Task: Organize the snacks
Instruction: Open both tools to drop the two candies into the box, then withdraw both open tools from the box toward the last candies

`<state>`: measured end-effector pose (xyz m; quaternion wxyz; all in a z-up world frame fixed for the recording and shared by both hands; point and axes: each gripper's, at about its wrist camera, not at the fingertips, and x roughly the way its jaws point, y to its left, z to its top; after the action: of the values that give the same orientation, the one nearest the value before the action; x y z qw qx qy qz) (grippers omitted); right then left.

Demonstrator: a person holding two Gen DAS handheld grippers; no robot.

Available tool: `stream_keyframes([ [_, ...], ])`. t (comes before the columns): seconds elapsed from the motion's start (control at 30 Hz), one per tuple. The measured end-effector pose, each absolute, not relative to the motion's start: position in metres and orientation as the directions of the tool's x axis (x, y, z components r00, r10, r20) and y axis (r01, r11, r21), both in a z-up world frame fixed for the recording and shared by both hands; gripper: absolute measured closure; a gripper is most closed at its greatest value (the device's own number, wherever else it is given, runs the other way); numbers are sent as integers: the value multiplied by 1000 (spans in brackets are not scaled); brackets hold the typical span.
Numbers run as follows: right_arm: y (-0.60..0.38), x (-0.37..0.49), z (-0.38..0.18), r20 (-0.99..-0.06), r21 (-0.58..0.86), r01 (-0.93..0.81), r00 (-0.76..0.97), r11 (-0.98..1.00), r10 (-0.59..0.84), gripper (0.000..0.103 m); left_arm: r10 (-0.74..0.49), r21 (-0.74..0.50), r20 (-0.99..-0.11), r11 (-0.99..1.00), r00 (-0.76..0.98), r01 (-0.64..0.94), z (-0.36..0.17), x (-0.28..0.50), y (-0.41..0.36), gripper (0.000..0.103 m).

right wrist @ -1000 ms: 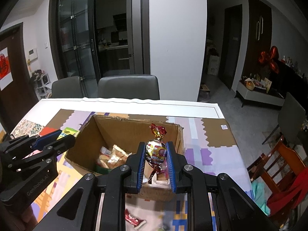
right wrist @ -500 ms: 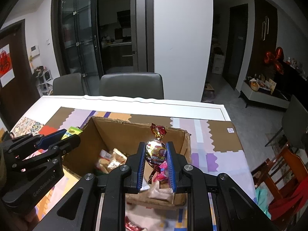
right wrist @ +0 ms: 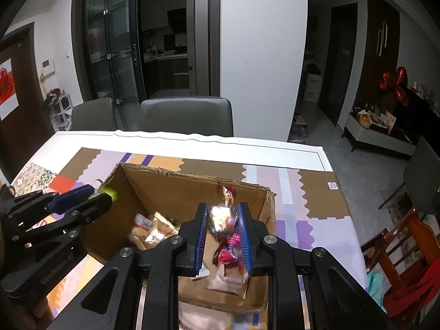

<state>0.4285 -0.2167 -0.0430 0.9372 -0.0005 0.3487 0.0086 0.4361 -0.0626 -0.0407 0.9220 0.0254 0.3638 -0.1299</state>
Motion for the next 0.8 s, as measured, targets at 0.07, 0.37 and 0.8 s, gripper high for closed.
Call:
stream_keyframes([
  [0.07,-220,429,-44,-655,17,-1,755,1000,12,54,-213,-42,-673,967,708,251,-39,435,-62,53],
  [0.37,-230,424,-38,-631,11,69,774,998,-46,26,-172,-29,-646,979,743,202,-30,428,-53,28],
  [0.8,-228,401,-26,-607,-1,82,792,997,-66,23,-152,-12,-624,983,767,184,-21,404,-51,20],
])
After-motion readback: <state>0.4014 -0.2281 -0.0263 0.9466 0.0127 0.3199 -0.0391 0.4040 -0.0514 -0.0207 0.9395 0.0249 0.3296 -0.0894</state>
